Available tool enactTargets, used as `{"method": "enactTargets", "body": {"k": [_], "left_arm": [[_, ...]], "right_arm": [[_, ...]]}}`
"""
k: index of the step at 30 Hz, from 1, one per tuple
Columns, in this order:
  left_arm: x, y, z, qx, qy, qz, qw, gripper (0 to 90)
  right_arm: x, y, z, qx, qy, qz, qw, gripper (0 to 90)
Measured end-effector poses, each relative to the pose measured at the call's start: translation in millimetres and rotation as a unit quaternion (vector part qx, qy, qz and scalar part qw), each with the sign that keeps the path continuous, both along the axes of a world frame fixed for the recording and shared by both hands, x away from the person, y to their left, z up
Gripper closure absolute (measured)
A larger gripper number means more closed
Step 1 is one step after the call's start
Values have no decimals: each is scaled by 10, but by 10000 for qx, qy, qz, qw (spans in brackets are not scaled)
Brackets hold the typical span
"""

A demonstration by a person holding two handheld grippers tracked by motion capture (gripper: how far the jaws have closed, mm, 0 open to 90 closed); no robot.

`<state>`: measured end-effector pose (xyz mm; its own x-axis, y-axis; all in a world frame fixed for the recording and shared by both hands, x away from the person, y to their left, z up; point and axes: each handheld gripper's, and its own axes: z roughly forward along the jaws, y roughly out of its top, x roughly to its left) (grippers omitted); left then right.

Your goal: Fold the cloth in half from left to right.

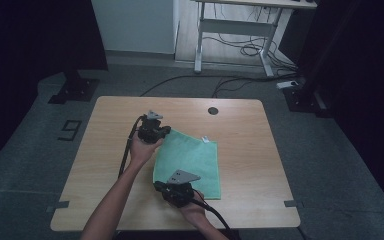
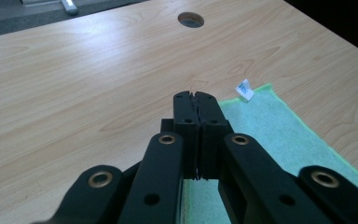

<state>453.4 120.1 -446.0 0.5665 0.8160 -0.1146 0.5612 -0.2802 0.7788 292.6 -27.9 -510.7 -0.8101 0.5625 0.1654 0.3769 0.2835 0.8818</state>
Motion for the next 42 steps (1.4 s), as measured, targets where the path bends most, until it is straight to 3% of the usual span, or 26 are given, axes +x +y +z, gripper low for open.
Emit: {"method": "enactTargets", "body": {"k": [6,9,16,22,30,38,41,42], "left_arm": [[0,37,-80,38,90,39,9999,884],[-2,85,-34,22,1,81,10000,884],[-17,135,66,40,-52,113,9999,884],[-39,148,-17,47,23,106,9999,885],[-40,231,155,-11,-65,173,9998,886],[-47,271,-11,50,97,277,9996,886],[-49,317,34,33,57,322,9995,886],[-58,371,111,-10,7,368,9993,886]], "right_arm": [[1,16,-28,-46,13,-27,10000,856],[-8,46,-11,-136,-36,-19,9999,856],[-33,61,102,-19,-148,-5,9999,856],[-56,137,103,-35,-168,84,9998,856],[-89,212,211,107,-290,174,9994,856],[-87,158,152,31,-255,120,9996,856],[-70,177,169,56,-258,143,9995,856],[-65,195,185,50,-278,165,9995,856]]}}
